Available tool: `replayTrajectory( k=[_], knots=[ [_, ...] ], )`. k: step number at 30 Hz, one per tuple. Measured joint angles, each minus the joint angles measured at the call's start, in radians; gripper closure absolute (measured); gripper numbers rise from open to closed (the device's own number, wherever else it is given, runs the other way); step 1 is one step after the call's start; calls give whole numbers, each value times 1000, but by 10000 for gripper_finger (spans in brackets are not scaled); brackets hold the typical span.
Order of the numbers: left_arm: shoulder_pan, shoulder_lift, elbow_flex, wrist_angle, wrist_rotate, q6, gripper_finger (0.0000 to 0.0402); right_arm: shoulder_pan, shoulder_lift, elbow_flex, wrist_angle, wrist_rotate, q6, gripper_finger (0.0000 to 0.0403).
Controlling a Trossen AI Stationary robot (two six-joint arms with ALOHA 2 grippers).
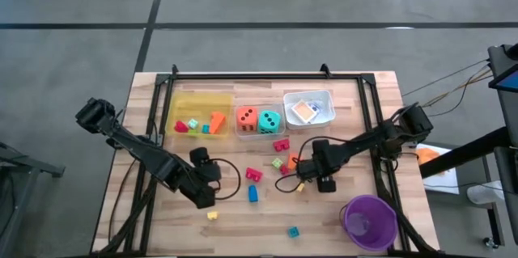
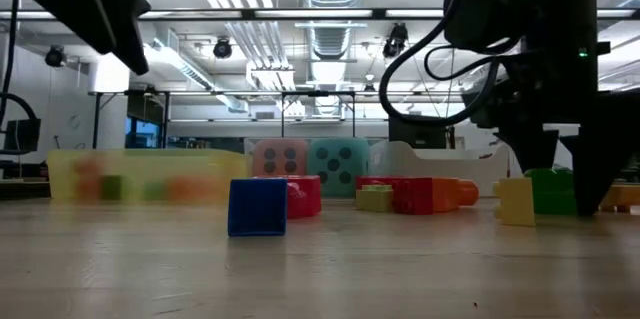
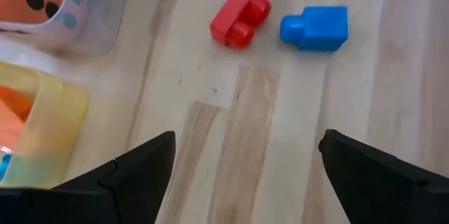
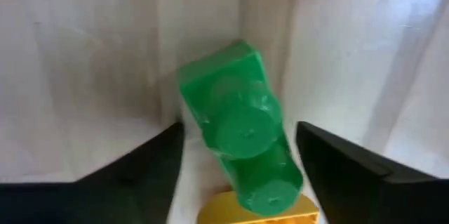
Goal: Pick & Place Toys
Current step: Put the green game piece into the yellow bin
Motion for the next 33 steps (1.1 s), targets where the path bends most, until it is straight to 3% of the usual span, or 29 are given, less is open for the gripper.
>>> replayTrajectory(
  k=[6,7,15,21,29,33],
  knots=[
    [18,0,0,42,-1,-35,52,-1,-17,-4,25,-20,-4,273],
    [21,0,0,50,-1,-54,52,0,-17,-4,29,-22,-5,280],
    [56,-19,0,106,-49,-238,52,17,-35,-4,61,-21,49,280],
    [76,-62,0,168,-114,-338,52,73,-105,7,63,65,126,280],
    [80,-85,0,498,-86,-135,52,170,-203,90,77,350,235,280],
    [95,-86,1,608,-49,-58,52,210,-211,160,115,485,211,280]
  ],
)
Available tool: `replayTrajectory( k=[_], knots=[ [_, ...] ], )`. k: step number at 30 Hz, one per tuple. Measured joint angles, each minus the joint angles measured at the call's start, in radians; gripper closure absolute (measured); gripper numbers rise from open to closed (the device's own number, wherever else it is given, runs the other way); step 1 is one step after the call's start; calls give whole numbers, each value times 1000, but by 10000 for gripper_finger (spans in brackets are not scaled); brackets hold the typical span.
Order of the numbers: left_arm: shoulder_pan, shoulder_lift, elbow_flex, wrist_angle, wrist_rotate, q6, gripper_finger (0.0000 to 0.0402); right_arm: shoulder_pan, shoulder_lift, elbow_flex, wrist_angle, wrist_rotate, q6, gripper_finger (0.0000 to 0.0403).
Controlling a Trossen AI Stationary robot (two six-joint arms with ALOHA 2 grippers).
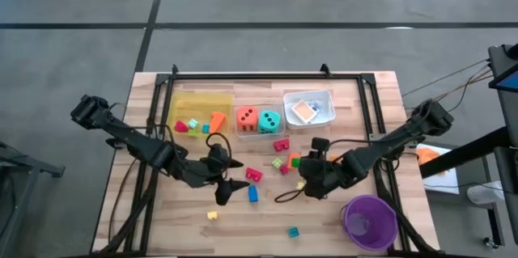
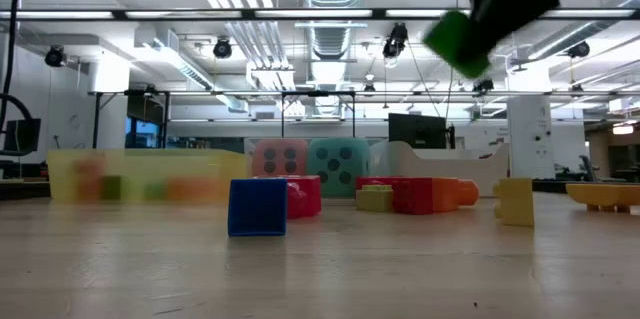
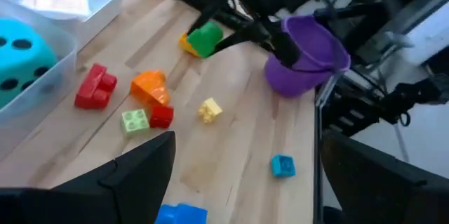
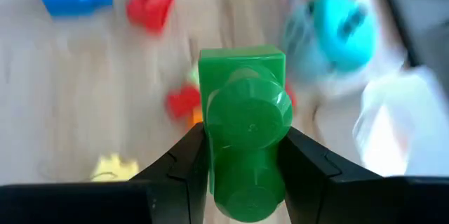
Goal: Pick & Place Toys
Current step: Put the green game piece into the yellow bin
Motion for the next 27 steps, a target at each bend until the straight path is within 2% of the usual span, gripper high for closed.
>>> replayTrajectory(
  k=[6,9,12,15,27],
  knots=[
    [57,0,1,3,-24,-160,52,38,26,122,48,214,-85,280],
    [79,0,0,56,-72,-195,52,43,62,182,61,233,-140,280],
    [95,0,0,154,-71,-155,52,43,116,247,56,254,-171,280],
    [101,6,0,205,-71,-155,52,43,174,311,51,318,-219,280],
    [100,44,7,226,-65,-158,52,8,297,527,49,350,-343,280]
  ],
)
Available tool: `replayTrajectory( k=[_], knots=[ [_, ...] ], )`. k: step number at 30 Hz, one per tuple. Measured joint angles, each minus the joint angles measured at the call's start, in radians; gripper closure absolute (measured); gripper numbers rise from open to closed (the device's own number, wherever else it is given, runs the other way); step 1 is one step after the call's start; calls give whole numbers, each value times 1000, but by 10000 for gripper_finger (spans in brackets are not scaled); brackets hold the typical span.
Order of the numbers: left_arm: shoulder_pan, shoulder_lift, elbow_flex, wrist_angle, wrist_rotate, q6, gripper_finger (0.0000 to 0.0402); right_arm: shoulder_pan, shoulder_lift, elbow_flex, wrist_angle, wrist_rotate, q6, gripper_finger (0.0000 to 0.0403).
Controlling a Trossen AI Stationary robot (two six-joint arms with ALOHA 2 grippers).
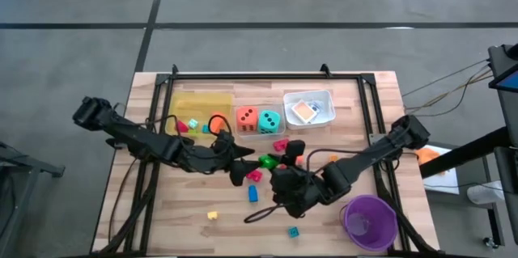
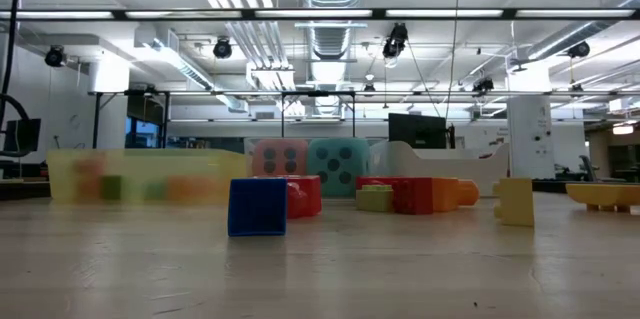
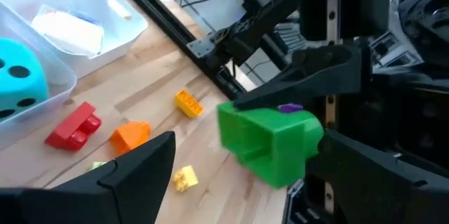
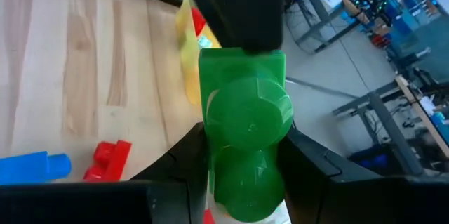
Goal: Pick & Place Toys
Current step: Put the green game piece into the yellow bin
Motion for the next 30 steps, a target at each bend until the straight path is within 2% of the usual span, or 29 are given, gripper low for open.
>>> replayTrajectory(
  k=[14,30],
  knots=[
    [5,8,-4,20,2,3,52,-73,17,24,-43,-78,12,280],
    [38,12,-7,0,-8,10,58,-85,20,25,18,-83,-41,280]
  ],
)
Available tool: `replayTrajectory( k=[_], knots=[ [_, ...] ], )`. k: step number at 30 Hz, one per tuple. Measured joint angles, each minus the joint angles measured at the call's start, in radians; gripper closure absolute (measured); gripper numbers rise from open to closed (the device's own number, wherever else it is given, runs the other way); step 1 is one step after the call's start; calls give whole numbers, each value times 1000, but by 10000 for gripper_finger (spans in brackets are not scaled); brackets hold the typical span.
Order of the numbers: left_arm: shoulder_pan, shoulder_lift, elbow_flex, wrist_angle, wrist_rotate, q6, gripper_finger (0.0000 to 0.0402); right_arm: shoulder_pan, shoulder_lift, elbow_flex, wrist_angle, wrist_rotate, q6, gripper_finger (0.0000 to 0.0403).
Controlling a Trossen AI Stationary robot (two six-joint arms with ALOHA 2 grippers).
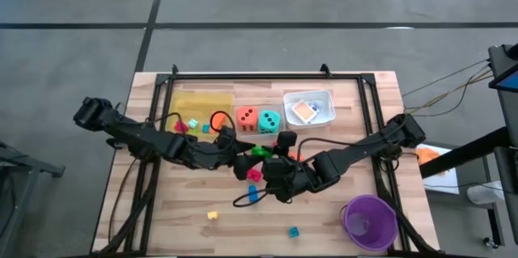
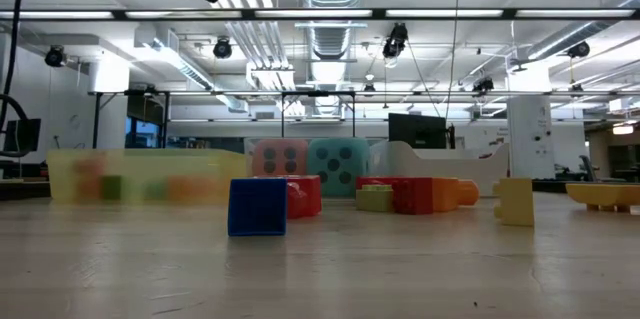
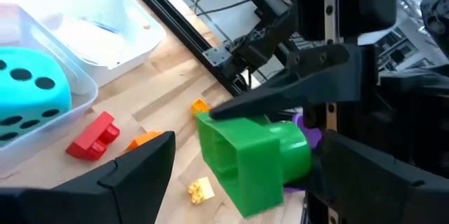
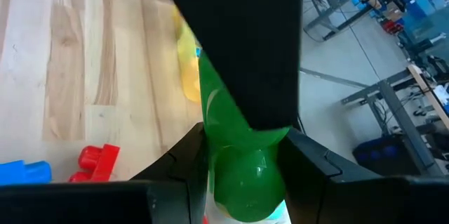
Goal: Pick & Place Toys
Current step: Put the green game piece into the yellow bin
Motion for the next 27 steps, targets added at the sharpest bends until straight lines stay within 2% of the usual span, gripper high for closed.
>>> replayTrajectory(
  k=[11,22,27],
  knots=[
    [19,39,7,12,37,14,130,-2,0,0,13,0,-11,280],
    [27,36,8,25,43,16,181,-2,0,-2,11,-9,-13,280],
    [27,36,6,18,38,20,228,-2,0,-3,8,-20,-12,280]
  ],
)
